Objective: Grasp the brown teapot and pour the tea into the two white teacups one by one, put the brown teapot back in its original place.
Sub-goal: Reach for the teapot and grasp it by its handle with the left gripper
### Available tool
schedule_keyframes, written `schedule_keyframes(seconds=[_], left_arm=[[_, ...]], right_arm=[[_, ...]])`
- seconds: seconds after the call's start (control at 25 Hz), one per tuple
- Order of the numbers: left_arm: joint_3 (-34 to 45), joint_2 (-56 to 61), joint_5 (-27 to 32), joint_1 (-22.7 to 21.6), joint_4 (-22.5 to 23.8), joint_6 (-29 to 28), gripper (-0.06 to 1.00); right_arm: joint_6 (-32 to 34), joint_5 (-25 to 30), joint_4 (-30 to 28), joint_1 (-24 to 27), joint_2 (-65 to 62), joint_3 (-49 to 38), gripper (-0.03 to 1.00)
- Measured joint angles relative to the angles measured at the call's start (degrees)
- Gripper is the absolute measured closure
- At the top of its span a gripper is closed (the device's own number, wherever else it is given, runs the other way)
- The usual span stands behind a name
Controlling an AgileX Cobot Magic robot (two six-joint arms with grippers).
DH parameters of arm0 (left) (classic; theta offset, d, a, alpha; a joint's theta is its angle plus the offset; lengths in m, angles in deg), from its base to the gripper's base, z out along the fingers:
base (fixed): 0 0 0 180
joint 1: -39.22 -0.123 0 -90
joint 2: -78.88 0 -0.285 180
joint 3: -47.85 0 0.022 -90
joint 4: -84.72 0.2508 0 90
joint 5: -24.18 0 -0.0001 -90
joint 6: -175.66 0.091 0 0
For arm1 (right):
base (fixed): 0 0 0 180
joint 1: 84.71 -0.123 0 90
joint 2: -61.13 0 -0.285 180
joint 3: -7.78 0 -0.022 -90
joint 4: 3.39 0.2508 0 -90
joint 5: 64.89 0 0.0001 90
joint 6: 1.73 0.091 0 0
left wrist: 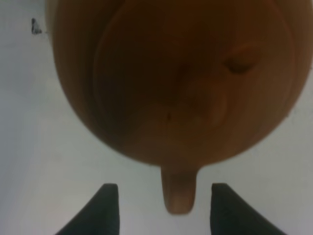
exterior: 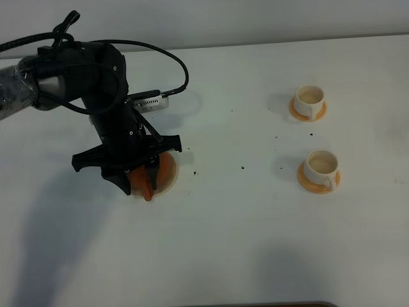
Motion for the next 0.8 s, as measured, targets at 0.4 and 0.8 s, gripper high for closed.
schedule_keyframes(seconds=[0.4, 0.8], left_arm=[[0.0, -0.8, -2.0, 0.0, -0.4, 0.1, 0.52], [0.0, -0.8, -3.0, 0.0, -1.2, 0.1, 0.54]], right_arm=[[0.0, 0.0, 0.0, 0.0, 0.0, 0.0, 0.73], [0.0, 0.0, 0.0, 0.0, 0.0, 0.0, 0.73]])
